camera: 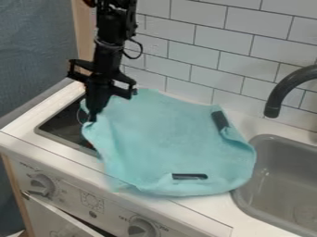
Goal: Unfold the cloth from top right to bottom left
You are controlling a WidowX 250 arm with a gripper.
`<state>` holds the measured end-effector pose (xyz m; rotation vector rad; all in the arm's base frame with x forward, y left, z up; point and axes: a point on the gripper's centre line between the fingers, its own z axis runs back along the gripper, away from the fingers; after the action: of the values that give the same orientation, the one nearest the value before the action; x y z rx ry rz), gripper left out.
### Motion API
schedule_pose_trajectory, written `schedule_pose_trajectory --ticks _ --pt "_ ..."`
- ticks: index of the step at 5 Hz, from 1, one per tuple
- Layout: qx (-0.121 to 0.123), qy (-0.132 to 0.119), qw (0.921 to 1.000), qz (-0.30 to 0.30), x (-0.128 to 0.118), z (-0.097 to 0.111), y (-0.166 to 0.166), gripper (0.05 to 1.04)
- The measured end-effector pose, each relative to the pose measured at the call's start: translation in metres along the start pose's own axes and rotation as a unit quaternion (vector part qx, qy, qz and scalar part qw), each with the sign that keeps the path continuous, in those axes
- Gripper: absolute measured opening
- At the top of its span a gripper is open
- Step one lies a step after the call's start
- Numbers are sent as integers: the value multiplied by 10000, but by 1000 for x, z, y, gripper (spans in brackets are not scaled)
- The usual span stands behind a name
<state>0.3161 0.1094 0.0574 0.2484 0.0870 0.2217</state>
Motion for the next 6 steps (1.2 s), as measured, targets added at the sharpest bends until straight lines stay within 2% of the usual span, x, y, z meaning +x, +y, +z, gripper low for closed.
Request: schedule_pose_trajectory --ticks 1,2,3,4,6 --pt "187 159 9993 275 -8 -10 20 51" --pt "282 474 9981 283 -11 -31 21 51" --pt "311 598 9973 307 -14 -36 21 74" --pt "239 810 9958 360 -18 -47 21 228" --pt "152 845 9956 375 -19 -47 24 774"
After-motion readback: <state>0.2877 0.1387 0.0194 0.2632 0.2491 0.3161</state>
